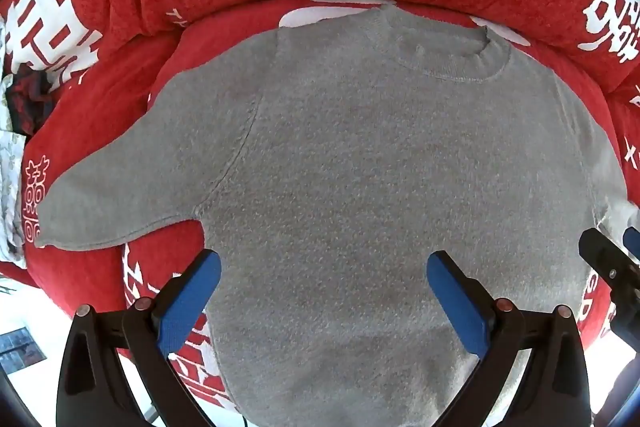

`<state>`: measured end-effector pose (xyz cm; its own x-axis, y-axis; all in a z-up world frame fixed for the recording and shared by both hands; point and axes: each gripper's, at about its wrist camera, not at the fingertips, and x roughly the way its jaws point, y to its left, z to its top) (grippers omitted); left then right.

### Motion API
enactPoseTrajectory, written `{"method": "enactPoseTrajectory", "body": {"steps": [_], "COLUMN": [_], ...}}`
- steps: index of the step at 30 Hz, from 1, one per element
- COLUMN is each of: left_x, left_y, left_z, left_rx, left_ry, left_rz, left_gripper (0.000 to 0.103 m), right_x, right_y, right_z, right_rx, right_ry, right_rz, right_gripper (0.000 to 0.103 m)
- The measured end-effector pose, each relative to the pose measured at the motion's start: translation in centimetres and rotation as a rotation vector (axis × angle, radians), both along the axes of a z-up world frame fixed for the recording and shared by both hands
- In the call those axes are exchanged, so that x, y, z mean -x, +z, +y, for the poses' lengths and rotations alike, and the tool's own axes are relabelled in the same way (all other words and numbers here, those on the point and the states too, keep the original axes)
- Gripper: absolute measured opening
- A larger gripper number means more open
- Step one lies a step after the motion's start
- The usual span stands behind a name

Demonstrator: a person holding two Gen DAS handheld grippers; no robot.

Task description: Fold small clothes

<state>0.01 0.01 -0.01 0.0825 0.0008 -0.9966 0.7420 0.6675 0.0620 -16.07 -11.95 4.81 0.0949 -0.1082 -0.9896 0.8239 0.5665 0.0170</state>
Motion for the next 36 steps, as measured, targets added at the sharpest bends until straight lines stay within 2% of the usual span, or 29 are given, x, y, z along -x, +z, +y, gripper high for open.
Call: {"method": "enactPoseTrajectory", "body": {"steps": [20,36], "left_x": [0.39,0.04], "left_y": [0.24,0.82], "left_z": [-0.01,0.59], "left_rx": [-0.001,0.015], "left_ry": [0.003,0.002], "left_rz": [-0.011,-0.053], "left_gripper": [0.103,0.103], "right_x": [-0.38,-0.43], "right_y": [0.28,0.41], "right_z": [0.26,0.52], "right_rx": [0.009,0.005], "right_ry": [0.031,0.031], "right_rz": [-0.02,-0.032], "right_gripper": [0.103,0.103]}}
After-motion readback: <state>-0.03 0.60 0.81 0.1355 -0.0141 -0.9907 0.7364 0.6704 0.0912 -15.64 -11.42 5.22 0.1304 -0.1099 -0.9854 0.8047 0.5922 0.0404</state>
